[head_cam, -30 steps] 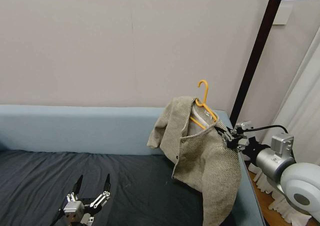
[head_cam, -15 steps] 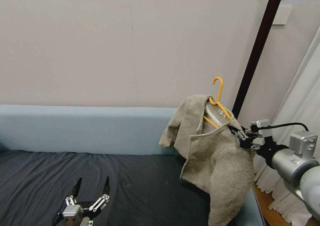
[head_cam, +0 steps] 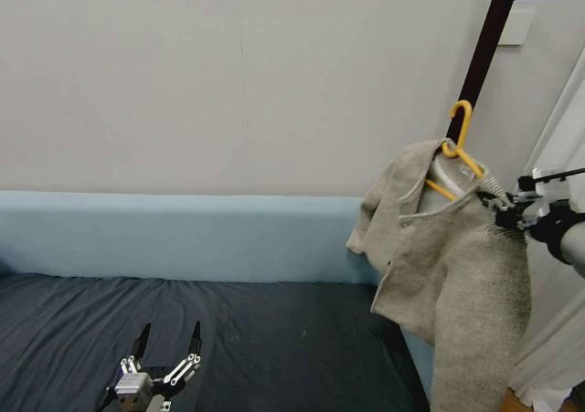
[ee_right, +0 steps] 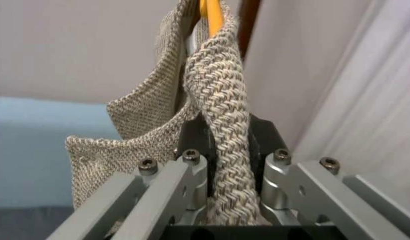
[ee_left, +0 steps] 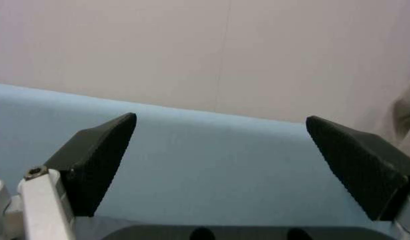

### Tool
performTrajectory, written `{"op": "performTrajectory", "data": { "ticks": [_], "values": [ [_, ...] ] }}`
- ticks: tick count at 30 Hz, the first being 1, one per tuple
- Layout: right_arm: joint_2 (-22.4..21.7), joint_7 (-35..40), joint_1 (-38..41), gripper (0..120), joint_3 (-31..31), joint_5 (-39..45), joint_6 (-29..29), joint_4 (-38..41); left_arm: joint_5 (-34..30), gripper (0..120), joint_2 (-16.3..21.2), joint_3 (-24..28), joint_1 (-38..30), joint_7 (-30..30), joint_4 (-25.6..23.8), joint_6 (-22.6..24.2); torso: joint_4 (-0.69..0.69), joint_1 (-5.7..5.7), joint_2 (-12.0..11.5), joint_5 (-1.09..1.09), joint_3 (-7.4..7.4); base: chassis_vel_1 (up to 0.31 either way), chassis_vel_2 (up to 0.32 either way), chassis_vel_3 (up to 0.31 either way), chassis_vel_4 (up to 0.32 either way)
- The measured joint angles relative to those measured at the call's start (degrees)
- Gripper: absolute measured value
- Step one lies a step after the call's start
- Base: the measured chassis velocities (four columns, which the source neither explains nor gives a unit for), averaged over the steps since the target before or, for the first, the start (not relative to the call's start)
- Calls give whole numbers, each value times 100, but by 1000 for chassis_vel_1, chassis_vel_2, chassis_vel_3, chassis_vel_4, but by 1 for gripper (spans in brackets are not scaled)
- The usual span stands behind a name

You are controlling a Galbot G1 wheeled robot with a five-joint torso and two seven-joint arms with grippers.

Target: Pick up the clothes from the sofa and hang them on the clothes hanger.

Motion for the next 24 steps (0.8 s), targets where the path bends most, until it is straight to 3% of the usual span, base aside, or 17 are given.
{"op": "performTrajectory", "data": {
  "ticks": [13, 24],
  "values": [
    [-469, -153, 99, 10, 406, -592, 8, -895, -5, 100, 5, 5, -3, 0, 1, 6, 0, 0, 0, 1, 0, 0, 0, 0, 0],
    [-564, -670, 382, 10, -222, -2051, 32, -1494, -6, 100, 7, 6, -3, 0, 1, 6, 0, 0, 0, 0, 0, 0, 0, 0, 0]
  ]
}}
